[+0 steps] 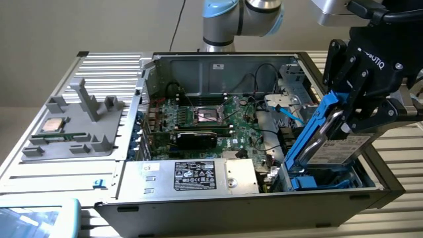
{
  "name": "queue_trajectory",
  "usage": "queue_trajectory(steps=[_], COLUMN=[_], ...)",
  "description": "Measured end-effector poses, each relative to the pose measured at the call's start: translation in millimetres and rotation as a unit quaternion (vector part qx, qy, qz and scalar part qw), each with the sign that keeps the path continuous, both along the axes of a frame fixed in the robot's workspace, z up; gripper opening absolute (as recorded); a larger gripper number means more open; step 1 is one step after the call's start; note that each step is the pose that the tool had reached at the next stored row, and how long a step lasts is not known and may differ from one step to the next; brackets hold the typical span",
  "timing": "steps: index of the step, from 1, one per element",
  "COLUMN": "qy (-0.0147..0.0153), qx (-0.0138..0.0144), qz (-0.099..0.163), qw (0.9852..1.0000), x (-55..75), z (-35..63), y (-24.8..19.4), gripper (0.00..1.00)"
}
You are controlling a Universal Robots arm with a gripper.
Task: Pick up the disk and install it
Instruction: 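Insert the disk into the insertion slot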
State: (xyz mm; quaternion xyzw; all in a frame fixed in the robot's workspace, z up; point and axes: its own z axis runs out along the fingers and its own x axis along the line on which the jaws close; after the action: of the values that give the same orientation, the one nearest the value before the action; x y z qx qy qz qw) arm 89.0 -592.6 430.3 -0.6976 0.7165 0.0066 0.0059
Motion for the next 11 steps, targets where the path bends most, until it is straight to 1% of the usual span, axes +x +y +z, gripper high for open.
queue_trajectory(steps=[7,11], qy=[-0.0008,-0.0008], qx=[-0.0016,-0.0027], qz=[0.003,0.003], qw=[1.0000,1.0000], x=[-0.1,0.0], z=[11.1,13.2], y=[0.0,0.0], gripper=[0.37,0.37])
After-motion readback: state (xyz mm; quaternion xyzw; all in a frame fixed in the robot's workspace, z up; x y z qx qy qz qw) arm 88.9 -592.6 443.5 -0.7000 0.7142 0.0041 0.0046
